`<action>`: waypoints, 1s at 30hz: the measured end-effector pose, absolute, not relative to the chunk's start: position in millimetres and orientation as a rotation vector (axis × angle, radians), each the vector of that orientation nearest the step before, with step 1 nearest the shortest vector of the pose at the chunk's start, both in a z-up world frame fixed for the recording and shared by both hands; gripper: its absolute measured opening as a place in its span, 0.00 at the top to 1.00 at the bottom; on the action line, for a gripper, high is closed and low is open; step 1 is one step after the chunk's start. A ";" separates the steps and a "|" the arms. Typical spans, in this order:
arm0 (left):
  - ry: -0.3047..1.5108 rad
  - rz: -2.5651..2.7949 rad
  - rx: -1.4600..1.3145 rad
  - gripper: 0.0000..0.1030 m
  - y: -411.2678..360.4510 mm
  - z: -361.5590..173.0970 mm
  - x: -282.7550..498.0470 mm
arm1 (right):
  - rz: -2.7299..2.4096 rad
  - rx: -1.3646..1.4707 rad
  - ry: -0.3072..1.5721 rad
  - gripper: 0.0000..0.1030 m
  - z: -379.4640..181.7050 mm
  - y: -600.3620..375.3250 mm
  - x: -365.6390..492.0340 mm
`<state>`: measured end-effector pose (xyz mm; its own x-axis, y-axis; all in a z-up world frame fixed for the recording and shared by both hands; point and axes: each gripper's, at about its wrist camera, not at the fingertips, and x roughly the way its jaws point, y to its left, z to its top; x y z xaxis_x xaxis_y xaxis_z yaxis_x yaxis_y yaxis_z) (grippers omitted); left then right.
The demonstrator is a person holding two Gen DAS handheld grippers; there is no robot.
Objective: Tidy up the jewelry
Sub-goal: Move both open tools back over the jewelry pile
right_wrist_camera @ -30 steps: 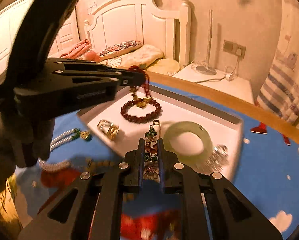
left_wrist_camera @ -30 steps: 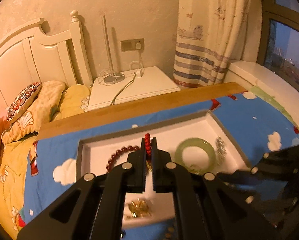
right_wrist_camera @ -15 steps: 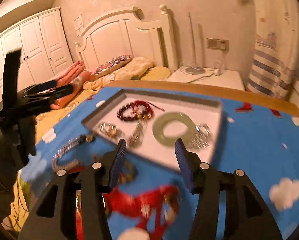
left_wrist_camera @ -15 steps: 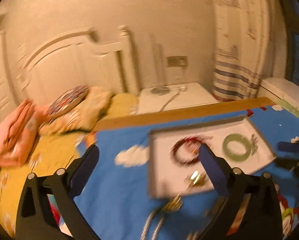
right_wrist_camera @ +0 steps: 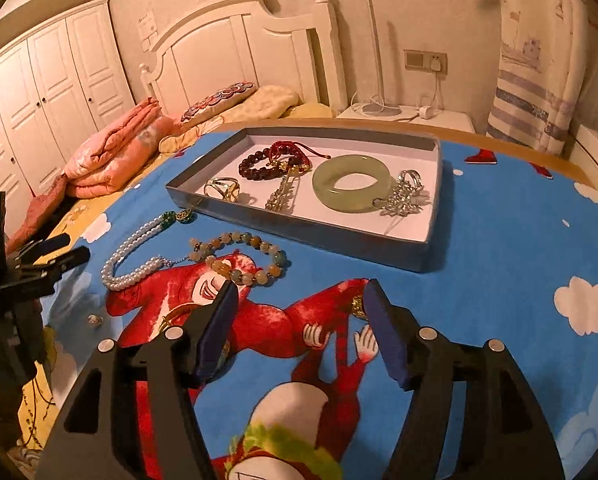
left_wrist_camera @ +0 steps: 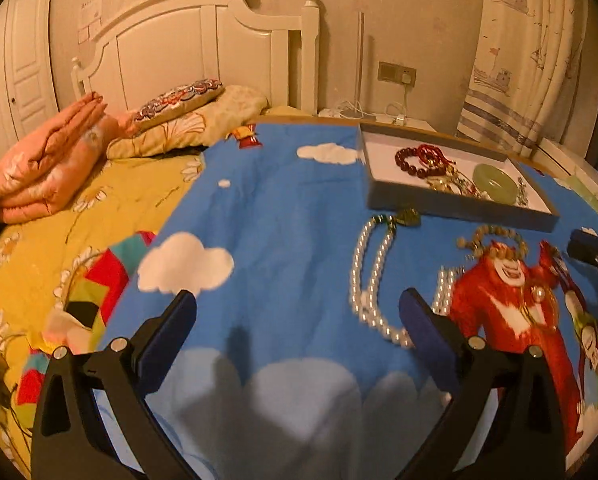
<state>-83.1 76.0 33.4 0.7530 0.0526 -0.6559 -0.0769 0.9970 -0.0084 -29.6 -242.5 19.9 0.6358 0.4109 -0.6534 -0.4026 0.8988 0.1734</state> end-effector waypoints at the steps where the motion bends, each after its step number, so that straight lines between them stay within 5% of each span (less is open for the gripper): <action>1: 0.709 0.069 -0.045 0.02 77.7 33.6 -84.4 | 0.463 0.007 0.752 0.38 19.1 -240.9 -29.0; 30: 0.763 -0.055 -0.275 0.03 107.8 21.0 -72.6 | 0.621 -0.141 0.857 0.32 13.3 -185.1 -41.6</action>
<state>-72.6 107.8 21.0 0.7231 -0.1479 -0.6747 -0.0504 0.9629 -0.2650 -41.6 -185.1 13.3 0.4913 0.4545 -0.7430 -0.5646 0.8157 0.1257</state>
